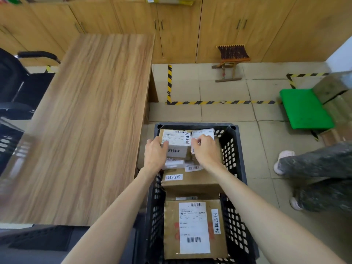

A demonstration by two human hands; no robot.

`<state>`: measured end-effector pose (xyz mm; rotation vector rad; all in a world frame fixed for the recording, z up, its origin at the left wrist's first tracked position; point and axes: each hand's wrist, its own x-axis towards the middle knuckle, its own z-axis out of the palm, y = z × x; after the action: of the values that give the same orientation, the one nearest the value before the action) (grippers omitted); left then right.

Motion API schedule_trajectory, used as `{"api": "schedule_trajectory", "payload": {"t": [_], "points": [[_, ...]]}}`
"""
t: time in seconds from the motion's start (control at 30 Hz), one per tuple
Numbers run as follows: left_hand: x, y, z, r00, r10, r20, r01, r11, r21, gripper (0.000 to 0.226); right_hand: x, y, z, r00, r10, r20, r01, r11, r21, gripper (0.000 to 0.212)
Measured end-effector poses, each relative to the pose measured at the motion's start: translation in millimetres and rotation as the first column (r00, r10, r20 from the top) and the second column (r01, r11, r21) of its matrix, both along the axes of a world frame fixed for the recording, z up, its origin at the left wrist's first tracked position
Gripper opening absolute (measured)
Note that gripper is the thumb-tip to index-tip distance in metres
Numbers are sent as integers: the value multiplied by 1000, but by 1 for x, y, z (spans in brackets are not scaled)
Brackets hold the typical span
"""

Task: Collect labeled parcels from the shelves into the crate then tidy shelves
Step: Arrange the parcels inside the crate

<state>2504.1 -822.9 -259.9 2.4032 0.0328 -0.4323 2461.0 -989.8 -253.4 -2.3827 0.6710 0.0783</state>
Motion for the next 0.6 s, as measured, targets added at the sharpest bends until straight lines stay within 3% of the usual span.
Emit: {"api": "schedule_trajectory", "payload": {"t": [0.17,0.37,0.6], "points": [[0,12,33,996,-84,27,80,991,109,32,-13,-16,46,997,77,-19,-78,995,-56,26],[-6,8,138,947,-285,146,228,921,317,38,-3,-27,133,977,208,49,-202,975,-97,26],[-25,16,258,893,-325,310,146,863,483,46,12,-8,244,831,540,136,-483,820,-307,32]]}}
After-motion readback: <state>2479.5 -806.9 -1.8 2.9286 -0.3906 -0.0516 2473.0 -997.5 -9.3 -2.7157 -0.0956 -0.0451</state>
